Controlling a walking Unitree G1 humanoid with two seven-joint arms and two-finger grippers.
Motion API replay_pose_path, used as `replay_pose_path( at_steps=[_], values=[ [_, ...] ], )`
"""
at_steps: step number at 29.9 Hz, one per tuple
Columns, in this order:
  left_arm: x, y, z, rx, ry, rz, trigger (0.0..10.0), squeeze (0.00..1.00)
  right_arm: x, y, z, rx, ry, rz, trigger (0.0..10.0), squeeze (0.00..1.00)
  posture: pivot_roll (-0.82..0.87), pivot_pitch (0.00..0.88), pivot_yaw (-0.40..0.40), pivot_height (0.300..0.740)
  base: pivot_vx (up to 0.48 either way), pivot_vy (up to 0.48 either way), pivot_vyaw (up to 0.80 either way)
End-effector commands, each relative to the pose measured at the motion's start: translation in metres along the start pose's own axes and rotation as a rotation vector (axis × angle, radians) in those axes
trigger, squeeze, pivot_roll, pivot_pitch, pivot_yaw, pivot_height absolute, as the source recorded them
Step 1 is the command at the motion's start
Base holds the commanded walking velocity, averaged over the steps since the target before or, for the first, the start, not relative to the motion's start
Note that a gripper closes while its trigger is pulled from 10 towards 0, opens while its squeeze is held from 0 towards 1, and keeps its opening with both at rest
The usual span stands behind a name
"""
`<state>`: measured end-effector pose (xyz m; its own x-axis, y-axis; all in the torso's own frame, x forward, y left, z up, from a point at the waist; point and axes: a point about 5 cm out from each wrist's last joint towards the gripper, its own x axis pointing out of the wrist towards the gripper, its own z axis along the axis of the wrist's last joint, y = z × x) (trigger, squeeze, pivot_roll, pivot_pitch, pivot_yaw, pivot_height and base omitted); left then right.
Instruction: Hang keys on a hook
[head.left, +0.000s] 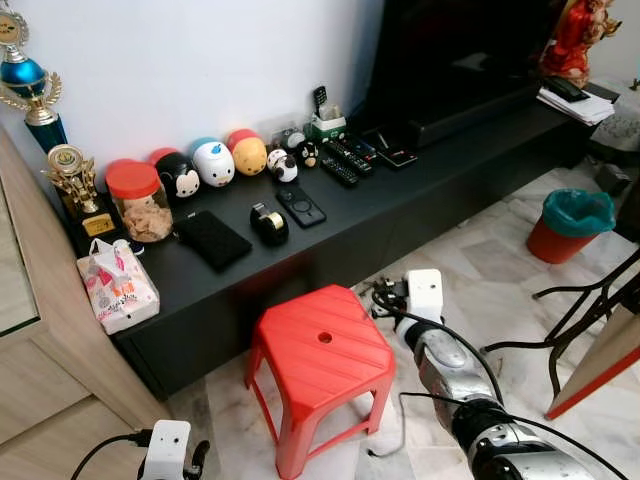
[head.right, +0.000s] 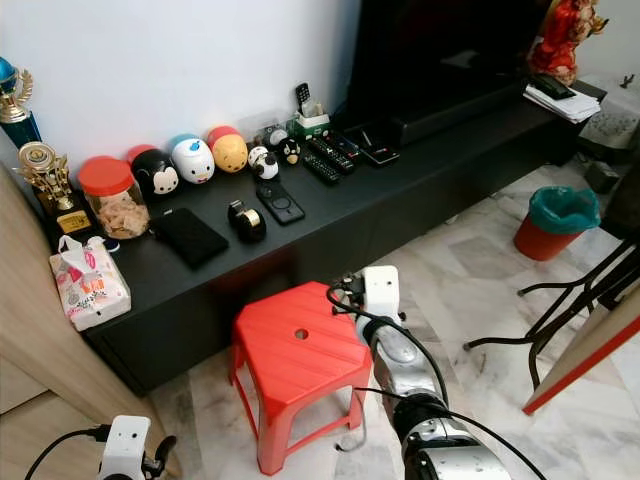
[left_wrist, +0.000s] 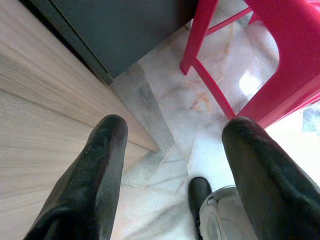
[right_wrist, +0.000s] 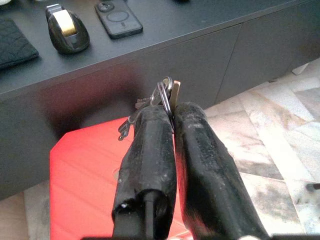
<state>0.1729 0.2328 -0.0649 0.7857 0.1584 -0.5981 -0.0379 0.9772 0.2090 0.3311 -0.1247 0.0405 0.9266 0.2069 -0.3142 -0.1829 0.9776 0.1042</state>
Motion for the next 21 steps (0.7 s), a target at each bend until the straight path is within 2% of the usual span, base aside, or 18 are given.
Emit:
replay_pose_path(
  at_steps=[1,7,19,21],
  values=[
    [-0.003,-0.003,-0.009,-0.021,0.044,0.006,10.0,0.0,0.0,-0.002,0.002,-0.007,0.004,-0.007,10.0,0.0,0.11,0.003,-0.123,0.74,0.0,0.0,0.0],
    [-0.005,-0.002,-0.014,-0.044,0.067,0.002,10.0,0.0,0.002,0.003,0.004,-0.001,0.005,-0.001,10.0,0.0,0.11,0.0,-0.121,0.74,0.0,0.0,0.0],
    [-0.007,-0.004,-0.022,-0.041,0.106,-0.012,10.0,0.0,0.002,0.002,0.004,0.01,-0.003,-0.01,10.0,0.0,0.11,0.0,-0.115,0.74,-0.287,0.0,0.0],
    [-0.007,-0.004,-0.023,-0.016,0.128,-0.01,10.0,0.0,0.002,0.002,0.003,0.015,-0.003,-0.013,10.0,0.0,0.12,0.0,-0.113,0.74,0.0,0.0,0.0]
  ],
)
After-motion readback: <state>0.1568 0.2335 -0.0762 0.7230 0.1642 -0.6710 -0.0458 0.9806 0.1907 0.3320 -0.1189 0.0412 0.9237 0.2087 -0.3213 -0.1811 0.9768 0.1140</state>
